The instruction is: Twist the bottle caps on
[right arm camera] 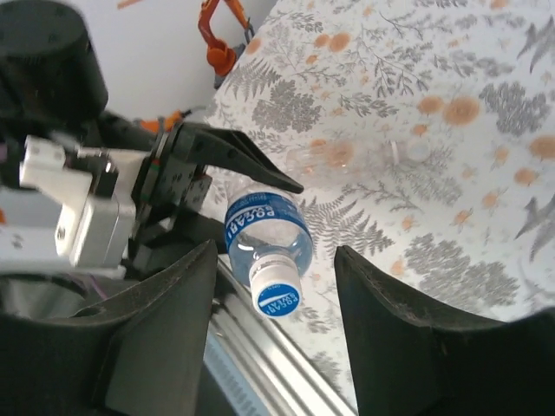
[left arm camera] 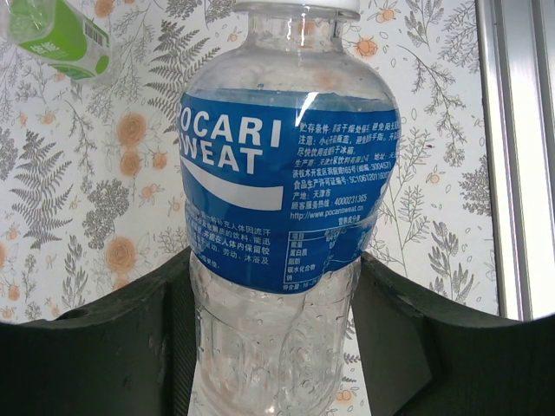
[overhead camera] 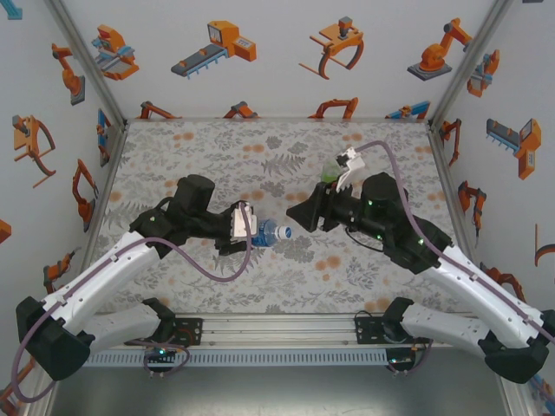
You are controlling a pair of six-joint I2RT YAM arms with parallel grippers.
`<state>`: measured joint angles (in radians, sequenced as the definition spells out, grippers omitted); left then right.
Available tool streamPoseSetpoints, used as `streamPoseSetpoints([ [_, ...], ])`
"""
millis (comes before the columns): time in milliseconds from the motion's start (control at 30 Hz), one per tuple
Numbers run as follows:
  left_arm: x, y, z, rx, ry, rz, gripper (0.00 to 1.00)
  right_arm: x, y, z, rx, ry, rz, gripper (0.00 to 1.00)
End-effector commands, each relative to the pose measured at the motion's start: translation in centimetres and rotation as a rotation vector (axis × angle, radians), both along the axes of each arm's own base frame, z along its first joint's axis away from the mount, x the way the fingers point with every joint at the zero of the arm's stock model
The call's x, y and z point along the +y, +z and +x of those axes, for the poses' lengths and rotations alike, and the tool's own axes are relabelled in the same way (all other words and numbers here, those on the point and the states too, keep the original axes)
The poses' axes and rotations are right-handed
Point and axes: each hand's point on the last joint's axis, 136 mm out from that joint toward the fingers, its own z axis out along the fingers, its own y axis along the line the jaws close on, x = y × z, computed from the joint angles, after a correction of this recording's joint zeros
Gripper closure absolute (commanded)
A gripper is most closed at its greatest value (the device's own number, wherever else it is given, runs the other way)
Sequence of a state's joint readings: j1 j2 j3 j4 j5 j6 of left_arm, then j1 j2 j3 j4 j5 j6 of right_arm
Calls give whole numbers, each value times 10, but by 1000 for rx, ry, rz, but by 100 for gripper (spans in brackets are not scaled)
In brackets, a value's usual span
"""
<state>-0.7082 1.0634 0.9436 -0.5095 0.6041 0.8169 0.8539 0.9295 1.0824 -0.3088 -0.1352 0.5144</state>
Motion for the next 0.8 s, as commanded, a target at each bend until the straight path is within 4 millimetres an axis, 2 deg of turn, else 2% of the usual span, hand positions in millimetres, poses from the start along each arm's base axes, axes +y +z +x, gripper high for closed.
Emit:
streamPoseSetpoints([
  [0, -5, 11, -6, 1, -40, -39, 100, 13, 23, -26, -394, 252, -120, 49],
  [133, -5, 11, -7, 5, -43, -39, 100, 24, 19, -45, -553, 417, -174, 50],
  [200, -5, 11, -6, 6, -42, -38, 100, 28, 19, -46, -583, 442, -182, 50],
  [467, -5, 12, -7, 2, -44, -41, 100, 39, 14, -43, -570, 465, -159, 52],
  [767, -6, 10, -8, 18, -54, -41, 100, 37, 14, -46, -585, 459, -155, 52],
])
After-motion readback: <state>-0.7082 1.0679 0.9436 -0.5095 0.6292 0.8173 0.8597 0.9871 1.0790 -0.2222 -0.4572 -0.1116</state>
